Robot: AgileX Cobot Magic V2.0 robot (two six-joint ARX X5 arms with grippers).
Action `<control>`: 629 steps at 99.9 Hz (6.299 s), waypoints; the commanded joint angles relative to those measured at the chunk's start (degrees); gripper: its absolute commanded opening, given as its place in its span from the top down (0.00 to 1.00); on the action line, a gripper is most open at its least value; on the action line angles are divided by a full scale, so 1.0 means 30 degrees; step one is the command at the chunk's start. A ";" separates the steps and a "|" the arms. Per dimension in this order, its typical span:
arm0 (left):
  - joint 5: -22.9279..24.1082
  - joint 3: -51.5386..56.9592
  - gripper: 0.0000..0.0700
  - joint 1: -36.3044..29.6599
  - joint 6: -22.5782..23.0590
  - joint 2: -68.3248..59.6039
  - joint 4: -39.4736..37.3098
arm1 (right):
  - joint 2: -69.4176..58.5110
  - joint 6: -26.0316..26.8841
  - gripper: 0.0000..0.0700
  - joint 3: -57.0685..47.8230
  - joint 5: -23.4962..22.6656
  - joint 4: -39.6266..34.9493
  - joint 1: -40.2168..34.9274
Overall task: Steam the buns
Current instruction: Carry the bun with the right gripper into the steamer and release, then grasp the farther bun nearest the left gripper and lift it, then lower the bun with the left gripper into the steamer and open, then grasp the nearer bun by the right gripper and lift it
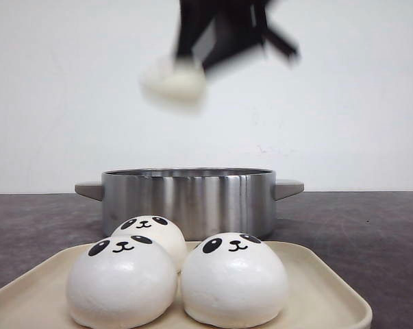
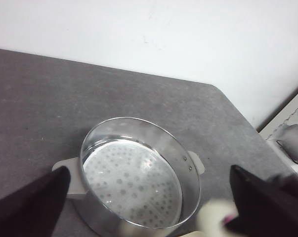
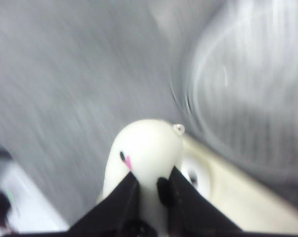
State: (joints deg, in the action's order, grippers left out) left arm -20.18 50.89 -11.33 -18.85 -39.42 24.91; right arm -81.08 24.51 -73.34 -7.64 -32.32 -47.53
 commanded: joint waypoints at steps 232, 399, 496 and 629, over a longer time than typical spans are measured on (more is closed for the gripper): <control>0.3198 0.0270 0.11 -0.9785 -0.0488 -1.1358 0.2484 | 0.2987 -0.3249 0.98 -0.9704 0.9216 -0.4415 -0.2907; 1.0659 0.1275 1.00 -0.9005 0.1785 -1.2145 -0.6907 | 0.4080 -0.2900 0.98 -0.9697 1.0703 -0.7235 -0.3279; 0.7286 0.2484 0.06 -0.6207 0.0437 -1.7420 -0.8845 | 0.4029 -0.3002 0.98 -0.9573 1.0790 -0.9158 -0.3206; 0.7308 0.4524 0.23 -0.7767 -0.0080 -0.5792 0.1690 | -0.4422 0.2783 0.74 0.5275 0.0546 -0.2477 -0.3089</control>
State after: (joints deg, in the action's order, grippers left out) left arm 1.63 63.70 -34.17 -18.90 -56.47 30.22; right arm -92.68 32.03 -57.19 -6.04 -40.05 -56.25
